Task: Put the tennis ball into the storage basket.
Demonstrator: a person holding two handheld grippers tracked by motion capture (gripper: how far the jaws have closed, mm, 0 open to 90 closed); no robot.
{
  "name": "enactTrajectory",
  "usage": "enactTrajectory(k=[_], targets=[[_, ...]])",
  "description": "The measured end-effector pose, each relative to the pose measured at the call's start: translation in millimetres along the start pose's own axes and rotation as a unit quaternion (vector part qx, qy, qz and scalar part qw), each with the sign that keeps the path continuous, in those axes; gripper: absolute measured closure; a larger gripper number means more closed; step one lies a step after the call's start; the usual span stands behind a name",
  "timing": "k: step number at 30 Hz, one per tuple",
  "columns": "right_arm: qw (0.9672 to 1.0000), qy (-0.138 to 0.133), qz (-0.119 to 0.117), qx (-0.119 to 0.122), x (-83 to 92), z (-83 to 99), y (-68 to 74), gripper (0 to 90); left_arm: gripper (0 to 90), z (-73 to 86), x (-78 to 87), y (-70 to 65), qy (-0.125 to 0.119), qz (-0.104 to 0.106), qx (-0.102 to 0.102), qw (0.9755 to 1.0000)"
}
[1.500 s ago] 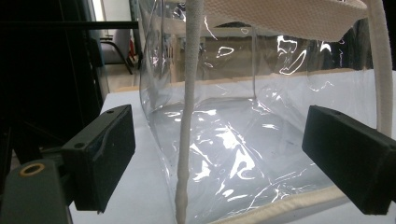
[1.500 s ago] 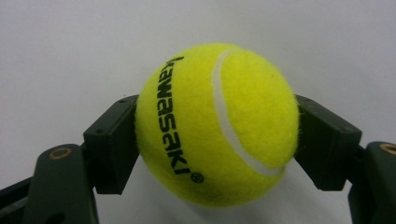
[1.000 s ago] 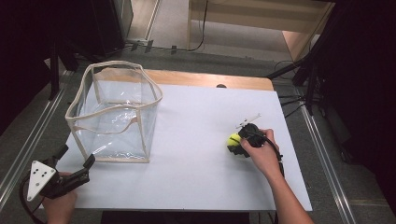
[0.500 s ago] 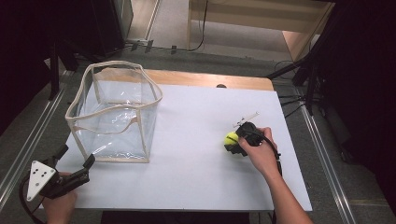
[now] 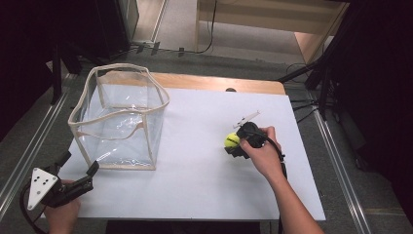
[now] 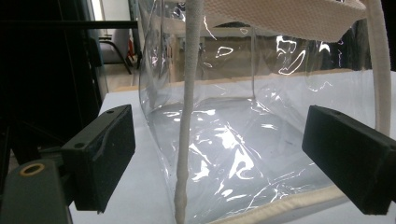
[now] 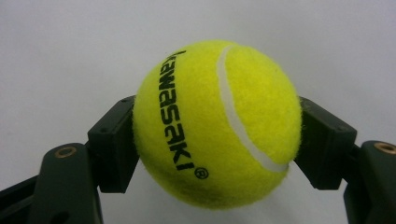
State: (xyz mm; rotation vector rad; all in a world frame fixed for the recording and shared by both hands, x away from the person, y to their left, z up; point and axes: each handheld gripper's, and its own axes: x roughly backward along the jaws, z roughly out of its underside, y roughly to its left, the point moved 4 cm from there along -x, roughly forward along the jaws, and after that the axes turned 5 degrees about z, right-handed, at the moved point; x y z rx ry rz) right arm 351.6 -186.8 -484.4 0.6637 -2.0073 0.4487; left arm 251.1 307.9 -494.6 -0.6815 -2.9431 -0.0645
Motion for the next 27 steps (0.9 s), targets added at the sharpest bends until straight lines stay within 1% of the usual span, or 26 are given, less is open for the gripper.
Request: enactTrajectory(k=[1,2,3,4,5,6,7,8,9,11,12,14,16,17,19,20,22,23,24,25,26,27], targets=[[1.0000,0.000,0.000,0.000,0.0,0.0,0.0,24.0,9.8,0.0,0.0,0.0,0.000,0.000,0.000,1.0000],[1.0000,-0.003,-0.007,0.003,0.9,-4.7,3.7,24.0,9.8,0.0,0.1,0.1,-0.001,0.001,0.000,1.0000],[1.0000,-0.003,-0.007,0.003,0.9,-4.7,3.7,24.0,9.8,-0.1,-0.2,0.2,-0.001,0.002,0.000,1.0000],[0.9999,-0.001,-0.007,0.008,-0.9,-9.0,8.1,24.0,9.8,-0.1,-0.7,0.2,0.000,0.002,-0.001,1.0000],[0.9999,-0.001,-0.007,0.008,-0.9,-9.0,8.1,24.0,9.8,-0.1,-0.7,0.1,0.000,0.002,-0.001,1.0000],[0.9999,-0.001,-0.009,0.014,-2.0,-12.9,12.5,24.0,9.8,0.0,0.1,0.0,0.000,0.001,0.000,1.0000],[0.9999,-0.001,-0.009,0.014,-2.0,-12.9,12.5,24.0,9.8,0.0,0.1,0.0,0.000,0.001,0.000,1.0000],[0.9998,-0.006,-0.014,0.016,-2.9,-17.2,18.2,24.0,9.8,-0.1,0.0,0.5,0.000,0.002,0.000,1.0000],[0.9998,-0.006,-0.014,0.016,-2.9,-17.2,18.2,24.0,9.8,-0.1,0.0,0.5,0.000,0.002,0.000,1.0000],[0.9995,-0.005,-0.017,0.028,-2.6,-23.6,26.2,24.0,9.8,-0.1,0.0,0.5,-0.001,0.003,0.000,1.0000],[0.9995,-0.005,-0.017,0.028,-2.6,-23.6,26.2,24.0,9.8,-0.1,0.3,0.4,0.000,0.003,0.000,1.0000],[0.9993,-0.009,-0.020,0.029,-1.8,-27.2,30.6,24.0,9.8,-0.1,0.4,0.3,0.001,0.003,0.000,1.0000],[0.9991,-0.008,-0.026,0.034,-3.1,-30.8,38.1,24.0,9.8,-0.1,0.4,0.4,0.000,0.004,0.000,1.0000],[0.9991,-0.008,-0.026,0.034,-3.1,-30.8,38.1,24.0,9.8,0.0,0.5,0.3,0.000,0.004,0.000,1.0000],[0.9986,-0.008,-0.030,0.043,-4.7,-32.8,41.3,24.0,9.8,-0.1,0.5,0.3,0.000,0.004,0.001,1.0000],[0.9987,-0.011,-0.031,0.039,-5.5,-34.5,43.6,24.0,9.8,-0.1,0.4,0.4,0.000,0.002,0.002,1.0000],[0.9984,-0.010,-0.037,0.042,-5.6,-37.4,46.8,24.0,9.8,-0.1,0.1,0.1,-0.001,0.002,0.001,1.0000],[0.9982,-0.014,-0.040,0.042,-6.2,-41.3,51.3,24.0,9.8,0.0,0.1,0.0,0.000,0.002,0.001,1.0000],[0.9982,-0.014,-0.040,0.042,-6.2,-41.3,51.3,24.0,9.8,0.0,0.1,0.0,-0.001,0.003,0.001,1.0000],[0.9980,-0.012,-0.040,0.047,-6.5,-42.7,52.8,24.0,9.8,0.0,0.2,0.1,0.000,0.003,0.001,1.0000],[0.9976,-0.014,-0.044,0.051,-8.3,-46.0,57.5,24.0,9.8,-0.1,0.4,0.3,-0.002,0.003,0.002,1.0000],[0.9976,-0.014,-0.044,0.051,-8.3,-46.0,57.5,24.0,9.8,-0.1,0.4,0.3,-0.002,0.003,0.002,1.0000]])
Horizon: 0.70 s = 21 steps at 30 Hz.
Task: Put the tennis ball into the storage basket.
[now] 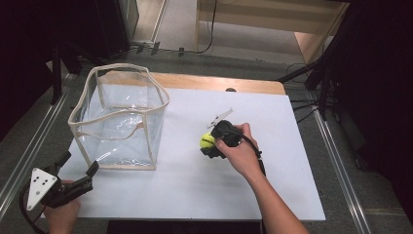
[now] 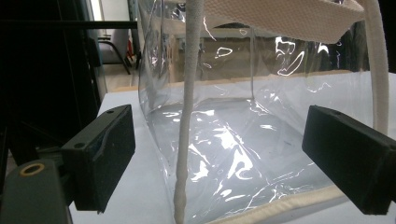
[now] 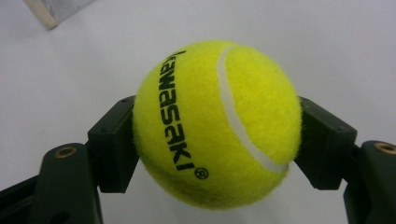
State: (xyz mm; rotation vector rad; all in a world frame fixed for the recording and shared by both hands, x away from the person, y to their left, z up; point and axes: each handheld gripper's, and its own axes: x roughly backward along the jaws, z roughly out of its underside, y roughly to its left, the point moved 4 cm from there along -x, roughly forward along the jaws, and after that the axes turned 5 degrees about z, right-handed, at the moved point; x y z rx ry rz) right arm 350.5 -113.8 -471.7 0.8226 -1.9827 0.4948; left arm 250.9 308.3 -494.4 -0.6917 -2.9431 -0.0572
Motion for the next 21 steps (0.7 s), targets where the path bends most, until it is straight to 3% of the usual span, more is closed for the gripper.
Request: enactTrajectory(k=[3,21], targets=[[0.9999,-0.001,-0.006,0.012,-4.7,-7.1,8.0,24.0,9.8,-0.1,0.1,0.4,-0.002,0.001,0.002,1.0000],[0.9990,-0.007,-0.032,0.030,-13.9,-30.5,32.3,24.0,9.8,-0.1,0.4,0.9,-0.002,0.003,0.003,1.0000]])
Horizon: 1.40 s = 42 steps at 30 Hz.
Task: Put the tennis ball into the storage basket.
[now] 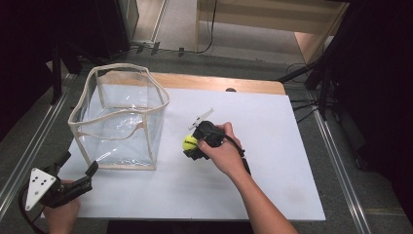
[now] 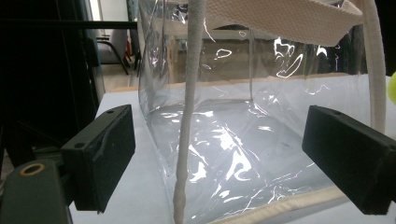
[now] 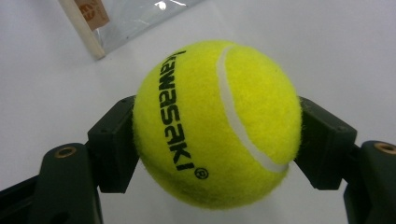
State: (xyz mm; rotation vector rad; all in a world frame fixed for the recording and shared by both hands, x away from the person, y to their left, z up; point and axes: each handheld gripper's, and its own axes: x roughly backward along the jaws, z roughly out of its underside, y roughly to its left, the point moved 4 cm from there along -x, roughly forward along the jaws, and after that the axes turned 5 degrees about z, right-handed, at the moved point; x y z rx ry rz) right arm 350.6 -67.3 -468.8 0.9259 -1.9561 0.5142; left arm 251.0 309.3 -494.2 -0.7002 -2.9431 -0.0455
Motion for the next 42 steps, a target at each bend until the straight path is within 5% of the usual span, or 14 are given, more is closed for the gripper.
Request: enactTrajectory(k=[17,42], targets=[[0.9996,-0.009,-0.013,0.024,-0.8,-24.5,13.4,24.0,9.8,-0.2,0.3,0.8,-0.001,0.000,0.007,1.0000],[0.9982,-0.034,-0.023,0.043,36.0,-71.3,7.3,24.0,9.8,-0.3,-0.1,1.1,-0.004,0.003,0.007,1.0000]])
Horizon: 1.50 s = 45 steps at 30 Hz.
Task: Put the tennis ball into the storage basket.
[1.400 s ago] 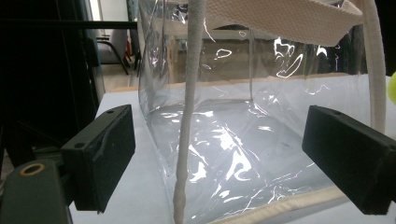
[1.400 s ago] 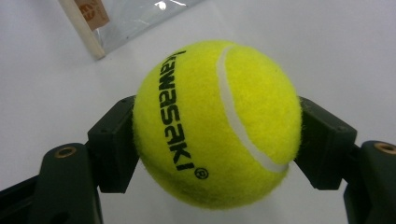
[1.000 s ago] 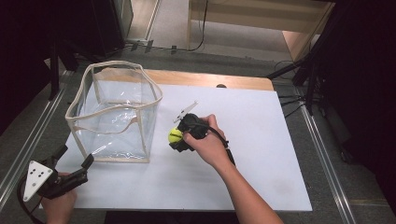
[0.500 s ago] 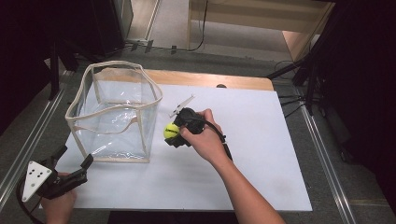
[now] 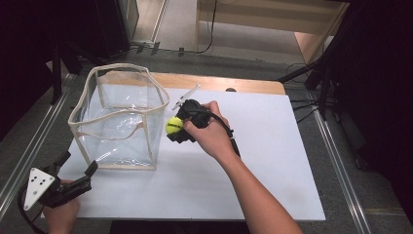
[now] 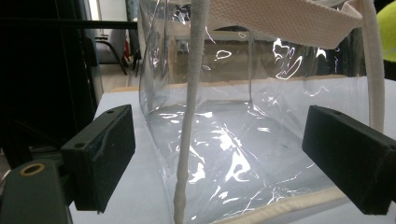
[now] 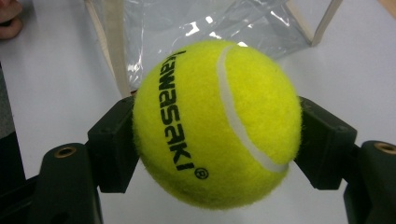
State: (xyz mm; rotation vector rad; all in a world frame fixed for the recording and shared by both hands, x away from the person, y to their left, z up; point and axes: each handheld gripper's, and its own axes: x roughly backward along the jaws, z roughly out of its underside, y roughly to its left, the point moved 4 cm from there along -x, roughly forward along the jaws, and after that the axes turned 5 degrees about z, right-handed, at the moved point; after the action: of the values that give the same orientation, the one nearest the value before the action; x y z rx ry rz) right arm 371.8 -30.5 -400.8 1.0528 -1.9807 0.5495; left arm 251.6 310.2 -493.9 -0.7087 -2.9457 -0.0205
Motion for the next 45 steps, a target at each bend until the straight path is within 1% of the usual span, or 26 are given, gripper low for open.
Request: enactTrajectory(k=[1,2,4,6,15,18,20,21,23,24,25,26,30,32,33,36,38,45], targets=[[1.0000,0.000,0.000,0.000,0.0,0.0,0.0,24.0,9.8,0.0,0.0,0.0,0.000,0.000,0.000,1.0000],[1.0000,-0.005,-0.001,0.004,4.3,-3.7,-1.6,24.0,9.8,0.0,0.0,-0.2,-0.001,0.001,-0.002,1.0000],[1.0000,-0.006,0.001,0.003,7.7,-6.6,-2.5,24.0,9.8,0.1,0.0,-0.3,-0.001,0.001,-0.002,1.0000],[1.0000,-0.006,-0.002,0.007,10.2,-9.4,-4.0,24.0,9.8,0.1,0.0,-0.3,-0.001,0.001,-0.002,1.0000],[1.0000,-0.006,0.001,0.008,21.9,-21.9,-9.0,24.0,9.8,0.1,0.4,-0.1,0.001,0.000,-0.001,1.0000],[0.9999,-0.013,0.002,0.009,25.8,-26.6,-10.0,24.0,9.8,0.1,0.5,-0.1,0.002,0.000,-0.001,1.0000],[0.9999,-0.012,0.004,0.008,29.1,-29.6,-10.5,24.0,9.8,0.1,0.4,-0.2,0.001,0.001,-0.001,1.0000],[0.9998,-0.012,0.003,0.013,30.2,-31.3,-11.0,24.0,9.8,0.1,0.8,-0.1,0.004,0.000,-0.001,1.0000],[0.9998,-0.013,0.005,0.011,31.4,-33.0,-11.1,24.0,9.8,0.1,0.3,0.0,-0.001,0.001,-0.001,1.0000],[0.9998,-0.013,0.005,0.015,33.7,-36.6,-11.4,24.0,9.8,0.0,0.3,-0.1,-0.002,0.001,0.001,1.0000],[0.9998,-0.013,0.005,0.015,33.7,-36.6,-11.4,24.0,9.8,0.0,0.4,-0.1,0.000,0.000,0.001,1.0000],[0.9997,-0.014,0.007,0.018,35.7,-40.6,-11.5,24.0,9.8,0.0,0.4,-0.1,0.001,0.000,0.000,1.0000],[0.9996,-0.014,0.009,0.022,38.2,-46.7,-11.8,23.9,9.8,-0.1,0.2,-0.2,-0.002,0.000,0.002,1.0000],[0.9996,-0.015,0.008,0.022,39.7,-50.7,-12.2,23.9,9.8,-0.1,0.2,-0.3,-0.003,0.001,0.003,1.0000],[0.9996,-0.014,0.012,0.020,40.8,-54.3,-12.6,24.0,9.8,-0.1,0.0,-0.3,-0.004,0.001,0.002,1.0000],[0.9995,-0.017,0.011,0.024,40.9,-57.8,-13.4,24.0,9.8,0.0,0.3,-0.4,0.000,0.001,0.001,1.0000],[0.9996,-0.012,0.010,0.024,41.5,-62.5,-13.0,24.0,9.8,-0.1,0.1,-0.3,-0.003,0.001,0.002,1.0000],[0.9996,-0.009,0.012,0.025,41.0,-72.2,-13.8,24.0,9.8,0.0,0.0,-0.4,-0.003,0.001,0.002,1.0000]])
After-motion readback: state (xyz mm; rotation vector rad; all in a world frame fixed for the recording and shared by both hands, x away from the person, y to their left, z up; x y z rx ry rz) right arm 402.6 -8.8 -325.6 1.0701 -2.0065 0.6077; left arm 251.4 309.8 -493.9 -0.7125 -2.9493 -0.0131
